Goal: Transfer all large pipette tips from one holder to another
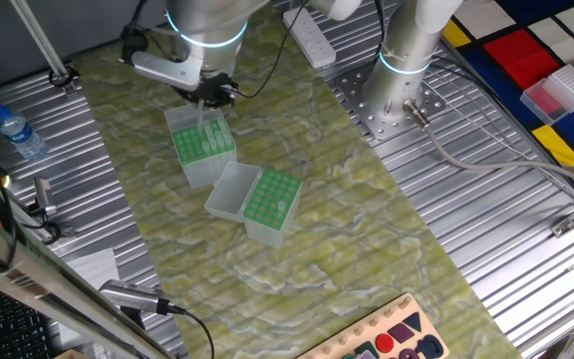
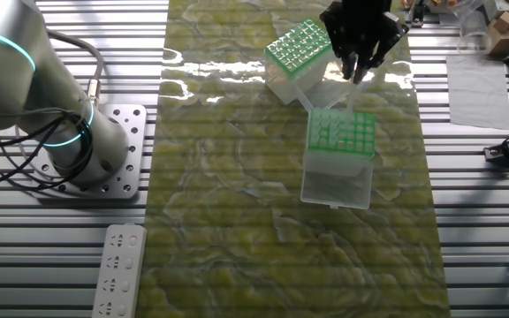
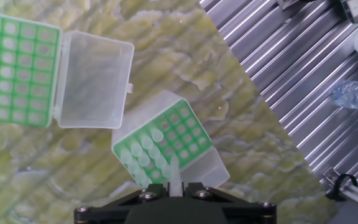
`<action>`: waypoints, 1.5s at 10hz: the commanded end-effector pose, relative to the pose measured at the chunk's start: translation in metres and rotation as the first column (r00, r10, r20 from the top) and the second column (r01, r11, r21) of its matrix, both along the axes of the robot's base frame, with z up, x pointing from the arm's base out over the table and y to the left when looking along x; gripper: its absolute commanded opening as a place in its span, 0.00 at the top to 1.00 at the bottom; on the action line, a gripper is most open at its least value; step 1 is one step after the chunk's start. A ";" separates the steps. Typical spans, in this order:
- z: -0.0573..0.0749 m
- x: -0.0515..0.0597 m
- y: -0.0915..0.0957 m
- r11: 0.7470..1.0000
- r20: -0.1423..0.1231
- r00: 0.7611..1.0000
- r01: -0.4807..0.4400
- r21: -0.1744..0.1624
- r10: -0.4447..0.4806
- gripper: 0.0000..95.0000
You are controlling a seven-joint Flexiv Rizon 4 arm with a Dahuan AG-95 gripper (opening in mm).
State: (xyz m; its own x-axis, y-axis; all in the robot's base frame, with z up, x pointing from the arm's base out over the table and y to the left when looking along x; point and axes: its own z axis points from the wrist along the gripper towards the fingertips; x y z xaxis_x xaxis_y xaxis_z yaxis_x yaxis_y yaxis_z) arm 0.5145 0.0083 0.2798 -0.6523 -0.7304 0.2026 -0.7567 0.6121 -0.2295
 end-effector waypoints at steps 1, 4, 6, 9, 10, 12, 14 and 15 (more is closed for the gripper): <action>-0.002 -0.002 -0.001 1.000 0.004 1.000 0.002 0.009 -0.002 1.00; -0.004 -0.005 -0.003 1.000 0.004 1.000 0.012 0.022 -0.012 1.00; -0.006 -0.007 -0.004 0.999 0.006 1.000 0.018 0.037 -0.018 1.00; -0.012 -0.009 -0.006 0.998 0.010 1.000 0.021 0.064 -0.021 1.00; -0.014 -0.009 -0.007 0.997 0.012 1.000 0.013 0.075 -0.014 1.00; -0.020 -0.009 -0.009 0.996 0.028 0.999 -0.019 0.082 0.017 1.00; -0.025 -0.010 -0.011 0.995 0.050 0.997 -0.071 0.074 0.067 1.00; -0.026 -0.011 -0.011 0.994 0.053 0.995 -0.083 0.073 0.079 1.00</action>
